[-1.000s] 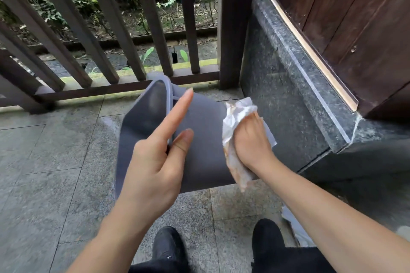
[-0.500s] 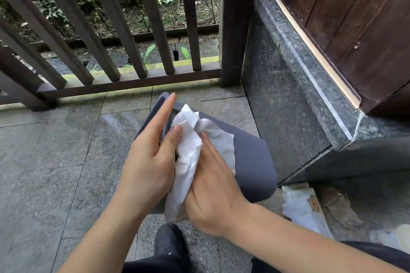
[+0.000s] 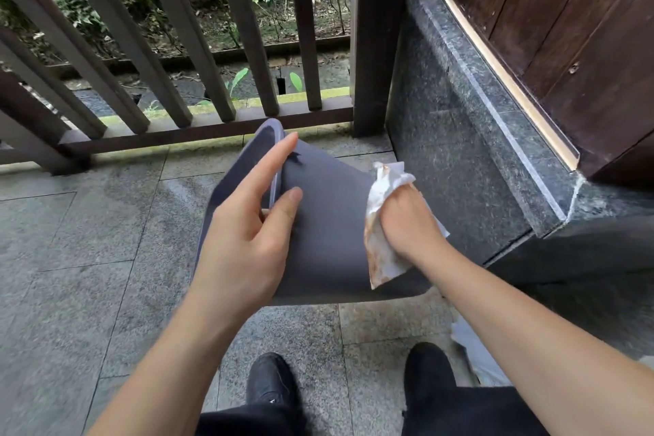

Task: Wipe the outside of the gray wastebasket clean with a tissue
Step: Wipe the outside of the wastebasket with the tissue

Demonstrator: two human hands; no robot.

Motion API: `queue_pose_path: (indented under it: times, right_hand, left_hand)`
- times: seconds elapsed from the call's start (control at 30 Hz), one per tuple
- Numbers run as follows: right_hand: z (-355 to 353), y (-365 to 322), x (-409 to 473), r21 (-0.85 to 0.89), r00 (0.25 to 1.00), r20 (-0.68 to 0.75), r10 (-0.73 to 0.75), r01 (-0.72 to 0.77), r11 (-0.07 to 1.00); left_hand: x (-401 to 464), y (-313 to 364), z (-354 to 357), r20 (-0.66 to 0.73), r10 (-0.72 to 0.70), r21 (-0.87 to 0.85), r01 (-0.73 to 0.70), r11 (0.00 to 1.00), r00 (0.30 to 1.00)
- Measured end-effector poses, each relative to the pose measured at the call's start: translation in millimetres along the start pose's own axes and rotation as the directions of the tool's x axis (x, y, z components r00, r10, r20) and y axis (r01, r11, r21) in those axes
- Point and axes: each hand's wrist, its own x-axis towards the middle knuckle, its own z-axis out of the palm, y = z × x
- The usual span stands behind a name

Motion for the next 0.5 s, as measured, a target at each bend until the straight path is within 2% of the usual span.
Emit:
queue_pose_path:
  times: [0.23, 0.33, 0.4, 0.5]
  right_hand:
    - [10.5, -57.5, -38.4, 0.167, 0.994, -0.019, -0.107, 0.109, 0.98]
    - [5.1, -76.1, -55.4, 0.213, 0.964, -0.011, -0.266, 0.262, 0.941]
    - [2.6, -80.8, -60.6, 0.224, 0.944, 0.002, -0.331, 0.322, 0.92]
    - [-5.8, -78.1, -56.8, 0.238, 0.938, -0.033, -0.344, 0.342, 0.909]
  left_hand:
    - [0.9, -5.4, 3.3, 0.034, 0.019, 0.133, -0.023, 0.991, 0.999]
    - [-0.4, -6.2, 2.8, 0.028, 0.014, 0.158, -0.018, 0.987, 1.0]
    - [0.3, -4.4, 0.9, 0.025, 0.014, 0.139, -0.017, 0.99, 1.0]
    - [1.1, 1.6, 0.3, 0.071, 0.034, 0.076, -0.039, 0.996, 0.997]
